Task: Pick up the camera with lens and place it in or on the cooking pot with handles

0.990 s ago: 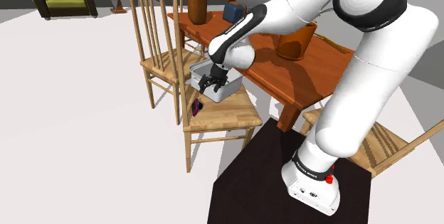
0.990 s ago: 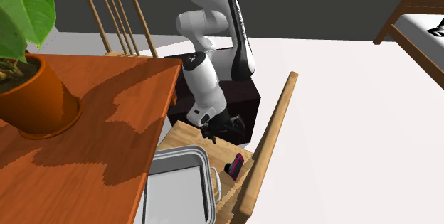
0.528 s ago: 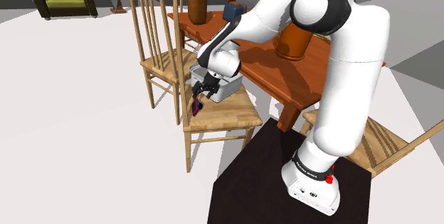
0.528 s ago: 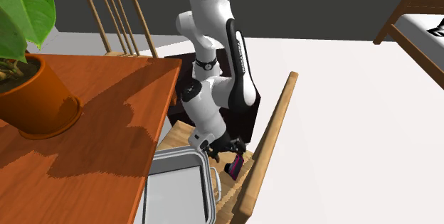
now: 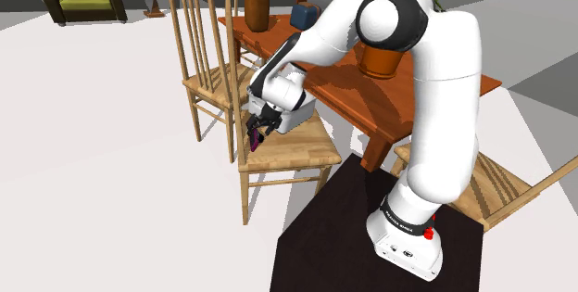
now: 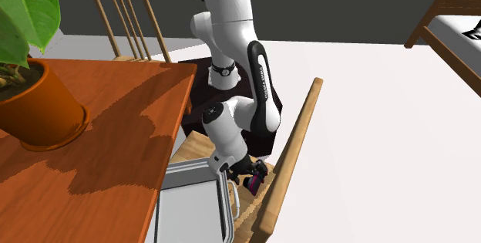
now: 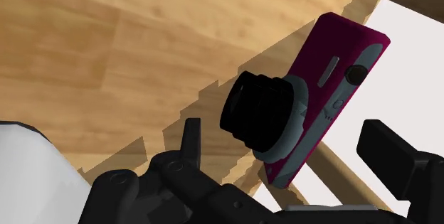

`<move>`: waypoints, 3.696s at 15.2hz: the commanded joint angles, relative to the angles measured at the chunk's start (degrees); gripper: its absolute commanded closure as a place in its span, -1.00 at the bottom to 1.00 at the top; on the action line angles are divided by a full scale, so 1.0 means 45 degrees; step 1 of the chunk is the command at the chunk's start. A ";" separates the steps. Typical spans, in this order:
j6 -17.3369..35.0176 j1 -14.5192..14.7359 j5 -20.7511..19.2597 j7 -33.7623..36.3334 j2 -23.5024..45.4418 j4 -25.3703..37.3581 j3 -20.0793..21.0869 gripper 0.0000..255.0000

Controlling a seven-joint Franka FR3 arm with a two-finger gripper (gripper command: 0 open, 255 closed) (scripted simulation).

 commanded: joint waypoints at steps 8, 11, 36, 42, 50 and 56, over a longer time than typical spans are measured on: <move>0.0165 -0.0112 0.0004 -0.0348 0.0200 0.0172 0.0023 1.00; 0.0192 -0.0095 0.0024 -0.0342 0.0215 0.0173 0.0043 1.00; -0.1747 0.0976 -0.3104 0.2884 -0.2752 -0.0580 -0.1545 1.00; -0.2429 0.1134 -0.4071 0.3826 -0.3565 -0.0573 -0.1849 1.00; -0.3419 0.1224 -0.5220 0.4951 -0.4537 -0.0377 -0.2108 1.00; -0.4220 0.1229 -0.5946 0.5683 -0.5171 -0.0091 -0.2216 1.00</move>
